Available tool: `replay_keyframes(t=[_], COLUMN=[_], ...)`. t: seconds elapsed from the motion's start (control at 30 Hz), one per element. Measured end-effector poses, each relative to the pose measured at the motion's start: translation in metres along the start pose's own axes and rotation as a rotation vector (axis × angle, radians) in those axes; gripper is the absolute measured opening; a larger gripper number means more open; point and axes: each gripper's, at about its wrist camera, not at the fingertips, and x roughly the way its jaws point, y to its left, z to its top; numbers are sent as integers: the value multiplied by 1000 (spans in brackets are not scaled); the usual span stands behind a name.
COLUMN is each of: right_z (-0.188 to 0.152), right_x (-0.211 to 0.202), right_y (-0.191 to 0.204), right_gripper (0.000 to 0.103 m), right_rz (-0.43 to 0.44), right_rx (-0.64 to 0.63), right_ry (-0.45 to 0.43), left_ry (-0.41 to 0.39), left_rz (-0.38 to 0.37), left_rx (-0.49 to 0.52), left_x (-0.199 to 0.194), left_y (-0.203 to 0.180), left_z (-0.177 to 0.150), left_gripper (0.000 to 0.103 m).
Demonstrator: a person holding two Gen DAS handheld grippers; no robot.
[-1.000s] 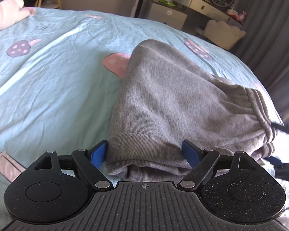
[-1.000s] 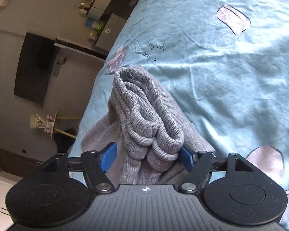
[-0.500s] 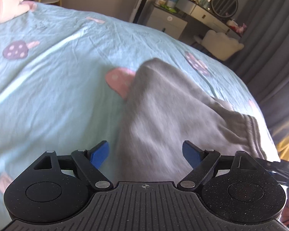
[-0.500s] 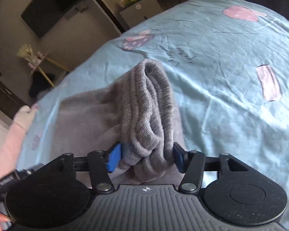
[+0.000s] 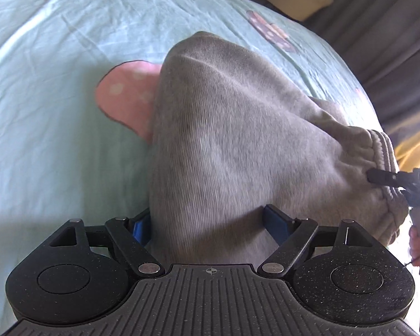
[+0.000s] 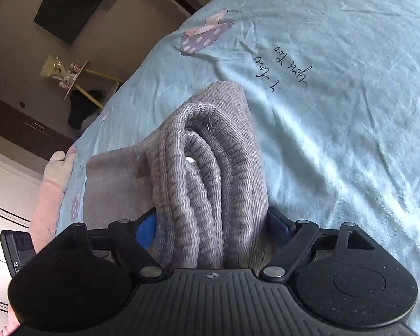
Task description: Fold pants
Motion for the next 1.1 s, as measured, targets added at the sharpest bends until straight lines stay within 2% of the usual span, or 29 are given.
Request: replay_keyframes(t=[0.17,0.23,0.3,0.37,0.4,0.5,0.57,0.67,0.93,1.03,1.1], right_z=[6,8,7,4,3,2,2,0,14,26,36], right_x=[20,26,25,20,18,9,7,1,-21,-31,-37], right_y=[6,12,22,31,35,34,37,49,85,90,90], right_gripper=[79,78,71,64,61,59,58,57,54,54,55], right_rz=[23,-1,-45,-62,-56,-12,-15,-4,85,82,50], right_rx=[-7,-29,-71,-118,-130,-96,-80,-101,-149,-154,-152], right_ry=[7,4,4,-2,-7,-19,-36,-69,-140,-189,-235], left_ry=[-8,-13,-12,-16,-21,-35,-46,-60,-132,-183,-224], left_rz=[-60,-55,-36,-27,-23,-2,22,51,23,17,31], left_rx=[-59,-68,-60,-37,-29,-30,-8,32,26,47,46], left_x=[16,21,23,19,16,10,7,1,-17,-23,-26], left_y=[12,11,7,1,-1,-3,-10,-21,-39,-52,-57], left_z=[19,23,26,25,24,22,22,24,43,59,68], left_gripper=[83,81,79,67,64,54,47,42,37,37,40])
